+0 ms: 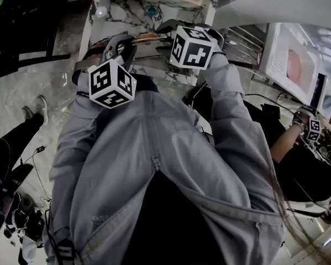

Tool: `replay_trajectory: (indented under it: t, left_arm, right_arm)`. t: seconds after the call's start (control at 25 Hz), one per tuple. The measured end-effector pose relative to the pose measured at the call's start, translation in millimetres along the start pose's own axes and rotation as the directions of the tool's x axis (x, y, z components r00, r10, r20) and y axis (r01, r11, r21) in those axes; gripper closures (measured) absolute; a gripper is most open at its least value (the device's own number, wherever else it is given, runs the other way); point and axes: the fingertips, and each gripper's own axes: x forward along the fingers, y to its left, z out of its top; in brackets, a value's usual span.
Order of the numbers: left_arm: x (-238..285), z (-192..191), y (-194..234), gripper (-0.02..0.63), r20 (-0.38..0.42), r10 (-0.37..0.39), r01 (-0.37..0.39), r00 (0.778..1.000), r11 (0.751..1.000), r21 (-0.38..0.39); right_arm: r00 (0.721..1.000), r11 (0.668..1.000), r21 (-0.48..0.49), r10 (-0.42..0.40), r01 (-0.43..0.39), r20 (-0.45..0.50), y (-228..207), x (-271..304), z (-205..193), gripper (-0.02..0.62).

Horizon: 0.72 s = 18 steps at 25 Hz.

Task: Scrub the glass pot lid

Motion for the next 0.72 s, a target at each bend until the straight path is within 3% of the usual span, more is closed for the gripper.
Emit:
replay_trajectory:
  t: [0.04,0.12,0.28,0.44,0.72]
  left_arm:
    - [-1,-1,-1,0.537,0.000,-0.004,0.004,1.000,1.000,0.000]
    - [-3,-1,-3,0.535,0.001,-0.009,0.009,1.000,1.000,0.002]
    - [-5,-5,-3,0.535,-0.005,-0.013,0.013,1.000,1.000,-0.028]
    - [-13,-9,-3,0.522,0.008,-0.070,0.070,0.998,0.993,-0.098]
    - [-49,-24,7,0.492,0.110,-0.143,0.168,0.984,0.949,-0.267]
  right_arm:
    - [0.999,0.999,-0.024,-0.032,0.032,-0.016,0,4,1,0.407]
    - [0.993,0.993,-0.056,-0.108,0.106,-0.039,-2,8,1,0.539]
    - [0.978,0.976,-0.070,-0.208,0.206,-0.024,-5,7,5,0.548]
    - [0.958,0.954,-0.085,-0.287,0.286,0.009,-9,6,10,0.546]
    - [0.895,0.877,-0.180,-0.444,0.445,0.048,-26,3,10,0.554]
